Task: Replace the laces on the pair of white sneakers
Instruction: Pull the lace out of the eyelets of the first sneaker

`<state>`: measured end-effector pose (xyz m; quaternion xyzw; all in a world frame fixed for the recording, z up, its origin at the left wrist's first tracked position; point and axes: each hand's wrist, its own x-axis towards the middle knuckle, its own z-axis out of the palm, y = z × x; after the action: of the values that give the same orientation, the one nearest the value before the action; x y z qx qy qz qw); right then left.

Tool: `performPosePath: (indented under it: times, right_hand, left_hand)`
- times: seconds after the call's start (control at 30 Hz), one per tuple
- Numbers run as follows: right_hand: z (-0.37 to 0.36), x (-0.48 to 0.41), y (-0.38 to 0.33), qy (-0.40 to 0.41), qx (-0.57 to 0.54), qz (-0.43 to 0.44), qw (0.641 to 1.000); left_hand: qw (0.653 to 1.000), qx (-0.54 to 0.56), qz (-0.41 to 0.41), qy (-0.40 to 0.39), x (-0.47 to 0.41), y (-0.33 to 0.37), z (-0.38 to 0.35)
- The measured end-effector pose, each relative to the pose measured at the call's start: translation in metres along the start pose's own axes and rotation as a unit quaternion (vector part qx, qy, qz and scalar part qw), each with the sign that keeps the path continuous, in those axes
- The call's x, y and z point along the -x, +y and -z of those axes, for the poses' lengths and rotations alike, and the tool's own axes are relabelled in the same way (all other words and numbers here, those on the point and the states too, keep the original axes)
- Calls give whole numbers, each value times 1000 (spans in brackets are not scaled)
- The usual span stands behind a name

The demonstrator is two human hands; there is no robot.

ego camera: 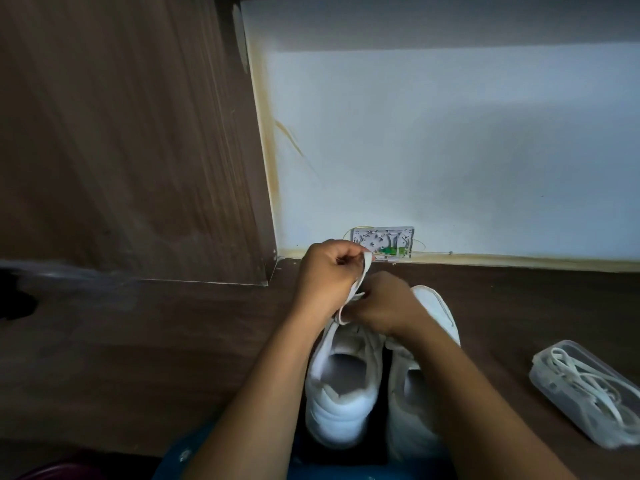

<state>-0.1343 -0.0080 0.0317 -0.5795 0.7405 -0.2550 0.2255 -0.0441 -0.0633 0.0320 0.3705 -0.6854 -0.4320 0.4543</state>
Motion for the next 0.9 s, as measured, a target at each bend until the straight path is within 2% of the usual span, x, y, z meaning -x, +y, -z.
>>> performPosePath:
  times: [0.1, 0.2, 0.27, 0.33, 0.4, 0.47, 0.5, 0.57, 0.63, 0.67, 0.73, 0.8, 0.83, 0.9]
  right_hand:
    - [-10, -7, 4, 99, -2, 19, 995]
    - [-7, -15, 8, 149, -85, 4, 985]
    - [-4, -15, 7, 190, -181, -4, 965]
    - [-1, -14, 5, 216, -337, -11, 916]
    - [3, -13, 0, 213, -452, -21, 866]
    - [9, -10, 0, 212, -494, -23, 843]
    - [14, -9, 2, 201, -486, -20, 850]
    - [22, -8, 13, 153, -408, -10, 900]
    - [24, -7, 22, 73, -259, 18, 963]
    - [21, -7, 24, 38, -180, 37, 982]
    - [8, -8, 21, 6, -68, 71, 995]
    - [0, -11, 16, 59, -10, 101, 993]
    - [-1, -13, 14, 106, -23, 109, 988]
    - [3, -17, 14, 206, -147, 100, 962]
  left_hand:
    - [1000, 27, 5, -1, 3, 1, -1]
    - [994, 85, 68, 4, 3, -4, 8]
    - [990, -1, 114, -85, 7, -15, 11]
    - [973, -104, 111, -175, 10, -28, 12]
    - [973, -156, 61, -158, 9, -34, 11]
    - [972, -208, 21, -106, 5, -31, 8]
    - [975, -207, 5, -80, 3, -27, 6]
    - [993, -118, -20, -25, -2, -17, 5]
    - [999, -21, -37, 12, -7, -5, 3]
    - [999, 6, -40, 18, -7, 0, 2]
    - [999, 29, -43, 14, -6, 9, 0]
    - [998, 52, -41, 6, -1, 14, 0]
    - [997, 69, -31, 3, 1, 14, 1]
    - [997, 64, 15, -35, 5, 11, 9]
